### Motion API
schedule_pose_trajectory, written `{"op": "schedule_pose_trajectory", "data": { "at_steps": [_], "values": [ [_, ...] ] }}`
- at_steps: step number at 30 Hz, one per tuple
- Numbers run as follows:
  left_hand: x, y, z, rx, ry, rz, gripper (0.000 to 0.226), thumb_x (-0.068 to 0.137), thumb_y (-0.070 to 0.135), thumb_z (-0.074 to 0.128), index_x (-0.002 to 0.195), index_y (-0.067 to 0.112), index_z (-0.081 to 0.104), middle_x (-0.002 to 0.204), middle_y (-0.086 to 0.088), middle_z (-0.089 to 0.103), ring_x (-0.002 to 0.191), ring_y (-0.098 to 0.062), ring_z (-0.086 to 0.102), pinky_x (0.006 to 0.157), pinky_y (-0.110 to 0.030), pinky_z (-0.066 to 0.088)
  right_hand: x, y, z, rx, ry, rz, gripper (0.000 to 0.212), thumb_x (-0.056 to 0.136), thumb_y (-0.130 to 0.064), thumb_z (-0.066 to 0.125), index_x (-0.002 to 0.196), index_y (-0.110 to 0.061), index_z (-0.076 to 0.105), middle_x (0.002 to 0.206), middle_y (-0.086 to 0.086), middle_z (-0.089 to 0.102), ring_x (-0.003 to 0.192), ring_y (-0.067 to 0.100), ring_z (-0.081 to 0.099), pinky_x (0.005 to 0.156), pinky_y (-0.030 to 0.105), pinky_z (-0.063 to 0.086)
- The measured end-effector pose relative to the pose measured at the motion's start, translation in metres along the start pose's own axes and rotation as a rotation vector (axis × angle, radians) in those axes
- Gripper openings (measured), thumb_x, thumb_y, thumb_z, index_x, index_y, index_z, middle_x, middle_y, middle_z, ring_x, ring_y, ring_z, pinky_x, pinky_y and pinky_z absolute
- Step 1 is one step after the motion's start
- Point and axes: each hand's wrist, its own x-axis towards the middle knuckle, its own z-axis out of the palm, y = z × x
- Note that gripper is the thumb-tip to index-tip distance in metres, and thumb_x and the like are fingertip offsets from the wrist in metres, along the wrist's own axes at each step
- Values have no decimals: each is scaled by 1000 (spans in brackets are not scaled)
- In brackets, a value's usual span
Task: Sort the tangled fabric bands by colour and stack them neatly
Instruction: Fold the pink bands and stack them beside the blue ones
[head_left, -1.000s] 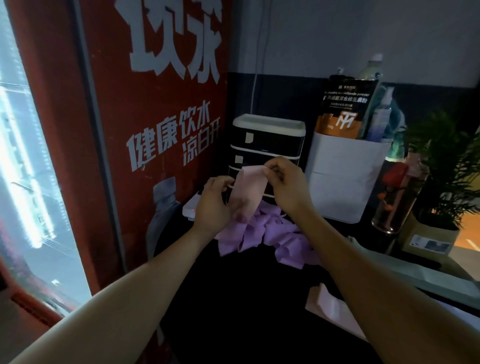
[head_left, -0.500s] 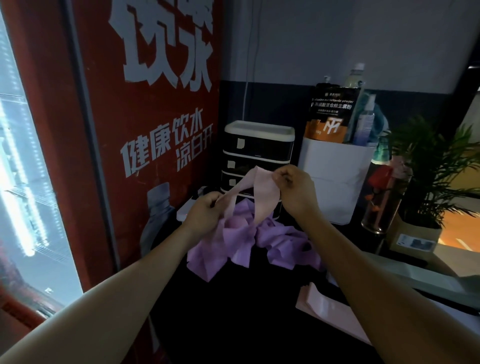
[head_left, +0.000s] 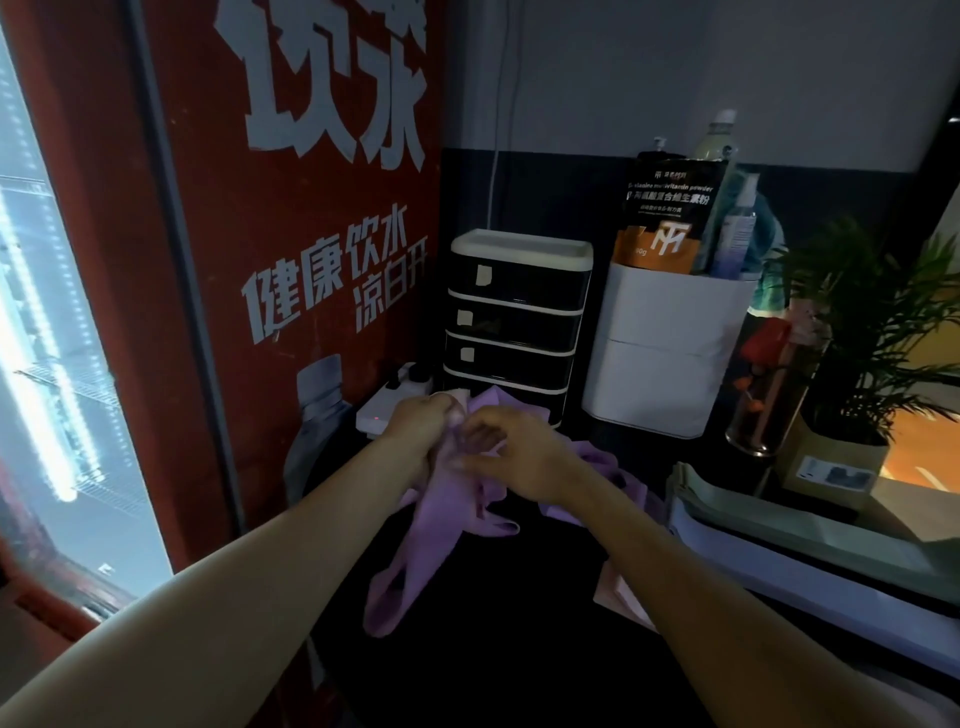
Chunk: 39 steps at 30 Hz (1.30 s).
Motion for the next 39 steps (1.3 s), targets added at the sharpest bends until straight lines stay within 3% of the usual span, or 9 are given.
{"op": "schedule_pose_trajectory", "data": {
  "at_steps": [3, 5, 12, 16, 22, 26, 31, 33, 39],
  "values": [
    [-5, 5, 1, -121, -71, -50, 31, 71, 3, 54, 41, 9, 50, 52, -8, 44, 52, -18, 45, 59, -23, 40, -2, 5, 5, -10, 30, 22, 28, 79, -8, 71, 104, -4, 59, 79, -9, 55, 71, 5, 52, 64, 6, 39],
    [-6, 7, -1, -113, -115, -25, 11, 66, 2, 56, 56, 5, 52, 62, -10, 47, 62, -21, 47, 66, -27, 42, -2, 10, 1, -57, 82, 16, 19, 82, -6, 67, 99, -2, 61, 79, -3, 57, 68, 9, 52, 63, 13, 40],
    [-1, 4, -15, -36, -136, 92, 11, 92, 4, 52, 83, 10, 56, 76, -7, 54, 65, -11, 52, 45, -14, 48, -4, 10, -22, -174, 160, -41, 21, 92, -14, 57, 98, 0, 71, 88, 16, 68, 80, 27, 61, 73, 30, 42],
    [4, 5, -22, -46, -49, 81, 17, 92, 0, 47, 80, 11, 54, 68, -7, 46, 60, -12, 44, 42, -14, 48, -5, 15, -27, -190, 184, -16, 20, 92, -12, 56, 86, 1, 69, 74, 6, 61, 64, 16, 51, 59, 16, 35],
    [18, 4, -50, -2, 152, 88, 7, 93, 0, 44, 89, 3, 50, 66, -8, 42, 58, -13, 42, 40, -16, 47, -5, 31, -50, -193, 492, 187, 23, 93, -7, 51, 80, 7, 63, 67, 11, 54, 65, 21, 47, 53, 24, 26],
    [26, -3, -60, 122, 196, 107, 3, 94, 3, 48, 93, 4, 50, 86, -14, 50, 64, -16, 45, 55, -25, 46, -2, 35, -56, -180, 601, 294, 42, 93, -3, 44, 53, -13, 39, 59, 6, 45, 66, 22, 43, 49, 29, 24],
    [14, -2, -54, 345, -48, 198, 18, 84, 0, 64, 80, 9, 49, 84, -12, 51, 67, -14, 51, 61, -25, 47, 4, 33, -53, -151, 632, 338, 30, 94, -6, 41, 67, -1, 50, 70, 12, 51, 69, 23, 47, 57, 28, 28],
    [8, -2, -49, 409, -227, 168, 25, 80, 5, 72, 95, 10, 52, 89, -7, 52, 75, -12, 53, 64, -22, 48, 7, 31, -50, -133, 618, 317, 28, 95, -9, 43, 73, 4, 55, 70, 14, 52, 69, 24, 48, 60, 27, 31],
    [11, -4, -22, 535, -179, 438, 18, 93, 9, 54, 110, 10, 59, 102, -2, 62, 89, -11, 55, 64, -11, 42, 11, 17, -43, -70, 493, 65, 22, 92, -3, 50, 81, 13, 60, 69, 13, 54, 66, 20, 47, 49, 15, 30]
  ]
}}
